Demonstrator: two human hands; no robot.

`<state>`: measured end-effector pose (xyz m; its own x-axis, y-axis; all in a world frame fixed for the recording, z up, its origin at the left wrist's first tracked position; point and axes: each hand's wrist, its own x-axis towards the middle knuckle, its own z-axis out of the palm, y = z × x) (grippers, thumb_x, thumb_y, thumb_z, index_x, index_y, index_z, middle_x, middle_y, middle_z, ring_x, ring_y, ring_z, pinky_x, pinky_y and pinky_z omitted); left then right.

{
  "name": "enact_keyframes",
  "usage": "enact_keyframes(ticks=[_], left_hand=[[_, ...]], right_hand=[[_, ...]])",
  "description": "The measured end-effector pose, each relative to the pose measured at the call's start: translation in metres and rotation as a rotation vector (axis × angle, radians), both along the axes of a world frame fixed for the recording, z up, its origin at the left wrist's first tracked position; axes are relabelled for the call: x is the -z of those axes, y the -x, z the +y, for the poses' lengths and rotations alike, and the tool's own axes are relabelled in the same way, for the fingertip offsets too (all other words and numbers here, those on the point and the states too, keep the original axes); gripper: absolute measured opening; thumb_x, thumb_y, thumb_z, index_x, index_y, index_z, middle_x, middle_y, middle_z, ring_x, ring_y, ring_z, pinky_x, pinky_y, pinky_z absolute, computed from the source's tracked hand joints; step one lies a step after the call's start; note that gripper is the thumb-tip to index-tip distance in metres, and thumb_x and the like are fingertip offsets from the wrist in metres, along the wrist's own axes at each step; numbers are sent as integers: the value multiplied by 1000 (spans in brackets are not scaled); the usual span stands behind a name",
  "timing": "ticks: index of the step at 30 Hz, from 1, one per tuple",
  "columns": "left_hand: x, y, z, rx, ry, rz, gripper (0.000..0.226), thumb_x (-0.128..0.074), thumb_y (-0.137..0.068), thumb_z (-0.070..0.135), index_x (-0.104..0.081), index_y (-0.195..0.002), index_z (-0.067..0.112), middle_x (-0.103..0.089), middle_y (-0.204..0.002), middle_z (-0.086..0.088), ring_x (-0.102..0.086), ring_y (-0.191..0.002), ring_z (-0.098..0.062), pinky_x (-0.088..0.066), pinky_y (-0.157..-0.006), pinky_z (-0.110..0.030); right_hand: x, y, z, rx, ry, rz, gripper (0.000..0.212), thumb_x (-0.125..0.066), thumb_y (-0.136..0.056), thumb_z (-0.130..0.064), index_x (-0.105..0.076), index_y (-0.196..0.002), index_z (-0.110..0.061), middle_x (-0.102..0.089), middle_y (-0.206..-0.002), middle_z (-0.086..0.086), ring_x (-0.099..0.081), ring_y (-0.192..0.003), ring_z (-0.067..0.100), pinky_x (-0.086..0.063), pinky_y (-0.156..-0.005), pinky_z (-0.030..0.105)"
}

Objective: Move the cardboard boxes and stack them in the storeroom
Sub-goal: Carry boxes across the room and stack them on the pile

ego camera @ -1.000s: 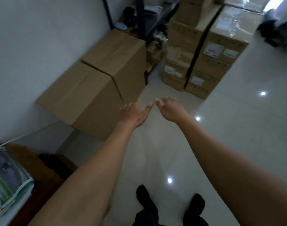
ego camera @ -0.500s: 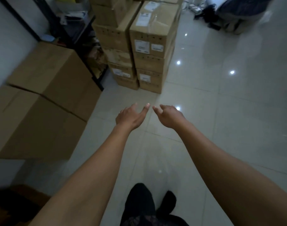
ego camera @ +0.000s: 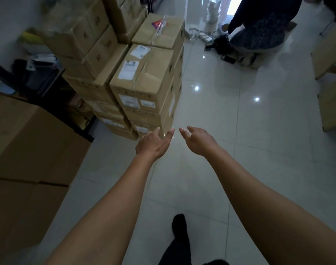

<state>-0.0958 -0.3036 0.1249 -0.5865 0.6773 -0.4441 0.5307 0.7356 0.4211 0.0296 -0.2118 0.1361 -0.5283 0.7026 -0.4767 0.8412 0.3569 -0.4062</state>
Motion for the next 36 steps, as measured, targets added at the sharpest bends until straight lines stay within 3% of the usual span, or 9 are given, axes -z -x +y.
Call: enact_keyframes(ticks=[5, 11, 17, 23, 25, 30, 36], left_hand=[[-6, 28, 91, -56, -31, 12, 83, -29, -87, 76, -36, -148, 20, -41, -150, -11, -38, -137, -31, -33, -106, -43], [-3, 69, 182, -268, -73, 23, 82, -31, -88, 74, -36, -148, 18, -41, -150, -12, -38, -137, -30, -33, -108, -42], [10, 107, 234, -461, -85, 27, 82, -24, -85, 78, -49, -137, 19, -54, -134, -11, -49, -123, -32, -42, -96, -43], [23, 160, 267, -664, -138, 30, 85, -24, -80, 79, -55, -130, 18, -58, -129, -8, -51, -120, -29, -44, -97, -45], [32, 178, 275, -750, -134, 54, 76, -30, -86, 73, -54, -131, 17, -56, -132, -9, -47, -124, -30, -42, -100, -45], [45, 197, 290, -877, -33, 32, 84, -29, -85, 76, -32, -150, 21, -32, -155, -5, -19, -145, -28, -25, -114, -48], [63, 205, 305, -1144, 5, 59, 85, -37, -89, 70, -17, -154, 19, -7, -162, -11, 3, -149, -29, -6, -120, -44]], right_hand=[[-6, 38, 97, -63, 8, 43, 64, -22, -100, -54, -35, -145, -11, -38, -150, 11, -30, -139, 28, -29, -110, 44], [-4, 98, 211, -235, -2, 100, 64, -24, -100, -53, -35, -146, -10, -39, -150, 12, -29, -141, 29, -30, -112, 43], [-2, 164, 279, -432, 13, 154, 60, -27, -100, -53, -38, -144, -14, -41, -148, 12, -34, -138, 27, -33, -107, 41], [14, 244, 335, -521, 34, 177, 62, -32, -98, -54, -36, -146, -15, -38, -150, 10, -36, -138, 26, -31, -110, 40], [23, 272, 351, -561, 24, 186, 60, -34, -98, -52, -39, -145, -14, -40, -148, 12, -38, -136, 28, -32, -111, 40], [33, 317, 377, -665, -3, 188, 52, -38, -99, -43, -45, -138, -9, -46, -140, 17, -43, -129, 33, -35, -106, 41], [55, 356, 416, -748, -81, 109, 49, -44, -96, -37, -42, -136, -8, -40, -142, 16, -38, -129, 36, -31, -106, 43]])
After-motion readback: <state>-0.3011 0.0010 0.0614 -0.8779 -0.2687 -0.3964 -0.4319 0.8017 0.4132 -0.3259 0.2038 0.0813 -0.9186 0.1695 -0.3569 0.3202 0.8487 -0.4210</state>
